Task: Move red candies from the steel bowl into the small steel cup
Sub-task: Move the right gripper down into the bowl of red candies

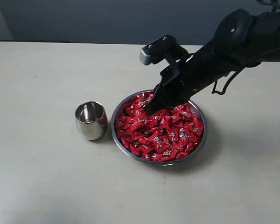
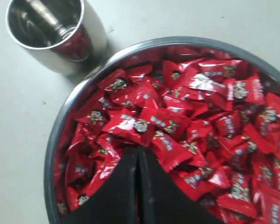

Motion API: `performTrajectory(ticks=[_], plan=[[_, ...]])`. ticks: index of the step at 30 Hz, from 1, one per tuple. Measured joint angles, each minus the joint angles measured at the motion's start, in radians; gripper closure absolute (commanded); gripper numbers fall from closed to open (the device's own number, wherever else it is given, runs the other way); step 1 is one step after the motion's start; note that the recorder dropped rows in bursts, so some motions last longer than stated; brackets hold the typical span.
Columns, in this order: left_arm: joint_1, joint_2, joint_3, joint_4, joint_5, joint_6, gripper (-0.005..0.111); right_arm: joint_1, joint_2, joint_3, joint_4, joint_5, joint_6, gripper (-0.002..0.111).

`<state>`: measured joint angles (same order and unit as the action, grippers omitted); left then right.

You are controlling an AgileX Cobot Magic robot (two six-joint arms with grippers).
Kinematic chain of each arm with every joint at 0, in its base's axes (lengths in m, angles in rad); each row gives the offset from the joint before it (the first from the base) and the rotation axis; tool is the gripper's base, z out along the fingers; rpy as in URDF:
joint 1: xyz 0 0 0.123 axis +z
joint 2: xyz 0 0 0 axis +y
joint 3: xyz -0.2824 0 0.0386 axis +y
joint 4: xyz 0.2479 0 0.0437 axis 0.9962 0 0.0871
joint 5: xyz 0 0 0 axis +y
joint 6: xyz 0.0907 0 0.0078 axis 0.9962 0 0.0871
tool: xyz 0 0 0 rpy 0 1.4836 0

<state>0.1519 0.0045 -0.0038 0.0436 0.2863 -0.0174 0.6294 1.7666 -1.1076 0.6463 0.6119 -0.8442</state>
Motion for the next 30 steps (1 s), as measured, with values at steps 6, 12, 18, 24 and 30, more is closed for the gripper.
performTrajectory(ticks=[6,12,18,24,30], plan=[[-0.004,0.0,0.0,0.0,0.0,0.0,0.106,0.087,0.05,0.0,-0.014,-0.066,-0.004,0.108],[-0.004,0.0,0.0,0.0,0.0,0.0,0.106,0.11,0.063,-0.036,-0.078,-0.064,0.087,0.072],[-0.004,0.0,0.0,0.0,0.0,0.0,0.106,0.112,0.069,-0.118,-0.223,-0.032,0.33,0.069],[-0.004,0.0,0.0,0.0,0.0,0.0,0.106,0.112,0.155,-0.252,-0.31,0.108,0.475,0.069],[-0.004,0.0,0.0,0.0,0.0,0.0,0.106,0.112,0.262,-0.412,-0.36,0.281,0.578,0.069]])
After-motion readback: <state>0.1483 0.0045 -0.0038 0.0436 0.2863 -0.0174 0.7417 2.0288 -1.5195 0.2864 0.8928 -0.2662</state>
